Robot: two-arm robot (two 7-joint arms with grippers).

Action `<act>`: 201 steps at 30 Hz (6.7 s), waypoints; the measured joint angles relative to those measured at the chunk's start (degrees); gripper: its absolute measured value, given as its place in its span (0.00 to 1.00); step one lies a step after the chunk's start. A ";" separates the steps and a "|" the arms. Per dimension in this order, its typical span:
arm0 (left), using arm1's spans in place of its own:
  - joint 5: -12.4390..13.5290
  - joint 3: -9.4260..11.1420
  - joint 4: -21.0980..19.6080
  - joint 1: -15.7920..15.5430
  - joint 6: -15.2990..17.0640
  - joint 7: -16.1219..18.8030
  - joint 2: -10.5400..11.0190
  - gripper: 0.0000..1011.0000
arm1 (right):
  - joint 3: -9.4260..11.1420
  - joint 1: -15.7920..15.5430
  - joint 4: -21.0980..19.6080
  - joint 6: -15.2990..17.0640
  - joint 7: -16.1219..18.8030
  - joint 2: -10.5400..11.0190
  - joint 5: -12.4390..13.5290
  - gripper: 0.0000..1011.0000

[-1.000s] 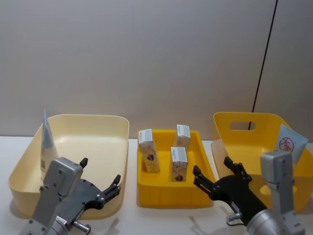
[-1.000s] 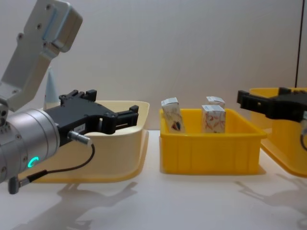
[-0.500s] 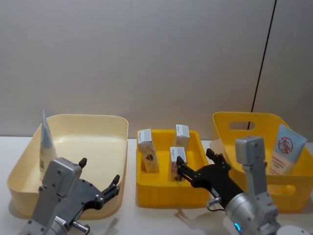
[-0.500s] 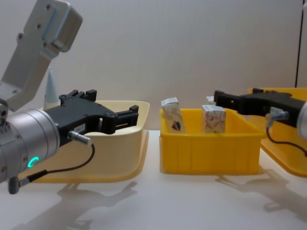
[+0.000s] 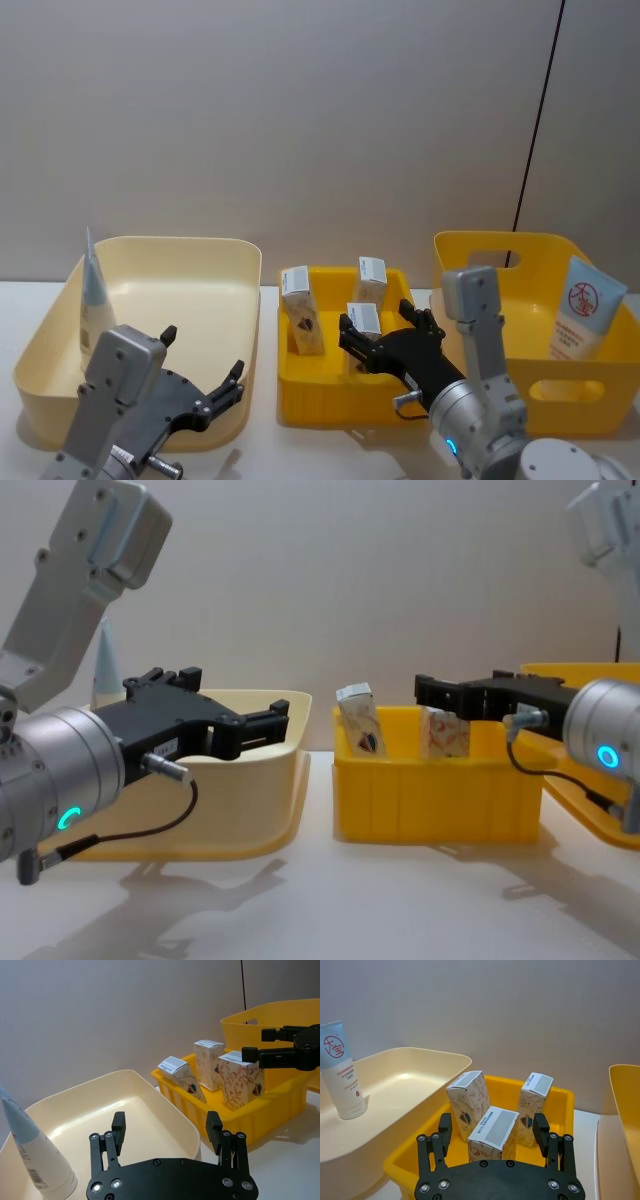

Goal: Bimanual collaborative sorting of washing and personal care products

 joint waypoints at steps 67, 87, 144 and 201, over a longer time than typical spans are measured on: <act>0.00 0.00 0.00 0.00 0.00 0.00 -0.01 0.99 | 1.54 3.49 7.30 -0.16 -4.31 -6.10 -3.36 0.43; 0.00 0.00 0.00 0.00 0.00 0.00 -0.01 0.99 | 8.61 3.00 2.36 -12.80 -2.98 -4.74 -0.83 0.43; 0.00 0.00 -0.01 0.00 0.01 0.00 0.00 0.99 | 13.53 -4.69 -11.03 12.22 -9.99 -1.23 -5.88 0.43; 0.00 0.00 0.00 0.00 0.00 0.01 0.00 0.99 | 15.03 -6.95 -13.08 2.11 -3.02 -1.22 -2.36 0.99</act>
